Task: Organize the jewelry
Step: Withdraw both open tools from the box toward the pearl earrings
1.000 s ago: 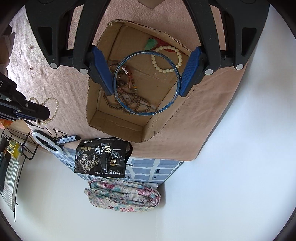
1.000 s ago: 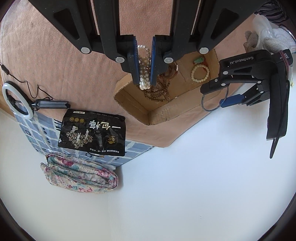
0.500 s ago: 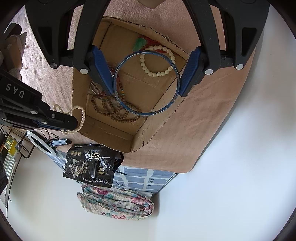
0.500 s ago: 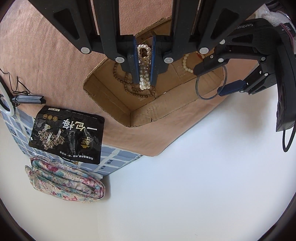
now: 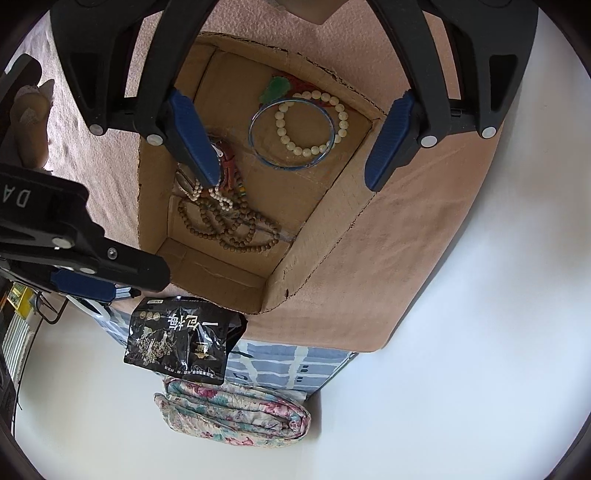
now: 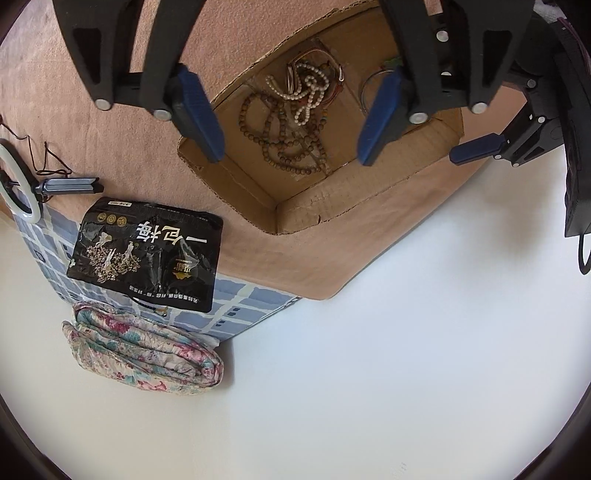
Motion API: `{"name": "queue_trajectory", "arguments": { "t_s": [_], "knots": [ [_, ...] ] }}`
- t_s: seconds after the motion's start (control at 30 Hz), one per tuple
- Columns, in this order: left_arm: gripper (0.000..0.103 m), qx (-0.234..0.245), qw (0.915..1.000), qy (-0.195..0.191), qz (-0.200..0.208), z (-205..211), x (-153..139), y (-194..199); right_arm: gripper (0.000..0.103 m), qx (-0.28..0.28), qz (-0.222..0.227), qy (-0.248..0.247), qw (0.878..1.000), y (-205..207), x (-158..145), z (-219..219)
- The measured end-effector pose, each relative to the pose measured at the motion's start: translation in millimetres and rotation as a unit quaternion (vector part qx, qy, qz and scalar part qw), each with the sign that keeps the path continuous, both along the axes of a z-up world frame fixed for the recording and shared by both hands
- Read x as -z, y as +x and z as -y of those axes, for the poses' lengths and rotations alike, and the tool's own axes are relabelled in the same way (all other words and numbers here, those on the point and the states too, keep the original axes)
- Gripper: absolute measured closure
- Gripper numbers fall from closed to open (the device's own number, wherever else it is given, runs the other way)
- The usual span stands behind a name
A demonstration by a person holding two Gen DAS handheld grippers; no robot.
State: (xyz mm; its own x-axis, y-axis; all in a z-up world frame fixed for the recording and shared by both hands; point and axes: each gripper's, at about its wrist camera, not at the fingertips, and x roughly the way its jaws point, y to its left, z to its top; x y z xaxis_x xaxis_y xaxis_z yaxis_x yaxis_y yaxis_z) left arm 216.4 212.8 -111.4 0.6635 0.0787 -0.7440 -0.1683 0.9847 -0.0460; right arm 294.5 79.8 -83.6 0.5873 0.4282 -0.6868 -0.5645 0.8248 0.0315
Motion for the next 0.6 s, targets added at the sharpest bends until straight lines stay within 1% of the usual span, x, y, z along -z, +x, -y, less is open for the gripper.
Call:
{"name": "queue_trajectory", "arguments": {
  "t_s": [0.1, 0.33, 0.43, 0.6],
  "knots": [
    [0.016, -0.001, 1.0000, 0.004, -0.004, 1, 1, 0, 0.014, 0.010, 0.002, -0.001, 1.000, 0, -3, 3],
    [0.016, -0.010, 0.9999, -0.002, -0.001, -1, 0, -5, 0.010, 0.027, 0.006, 0.002, 1.000, -1, -9, 16],
    [0.016, -0.014, 0.9999, -0.003, 0.005, -1, -3, -10, 0.009, 0.034, 0.007, 0.004, 0.999, -2, -13, 24],
    [0.016, -0.011, 0.9998, 0.004, 0.019, 8, -12, -19, 0.004, 0.043, 0.020, 0.003, 0.999, -9, -23, 40]
  ]
}}
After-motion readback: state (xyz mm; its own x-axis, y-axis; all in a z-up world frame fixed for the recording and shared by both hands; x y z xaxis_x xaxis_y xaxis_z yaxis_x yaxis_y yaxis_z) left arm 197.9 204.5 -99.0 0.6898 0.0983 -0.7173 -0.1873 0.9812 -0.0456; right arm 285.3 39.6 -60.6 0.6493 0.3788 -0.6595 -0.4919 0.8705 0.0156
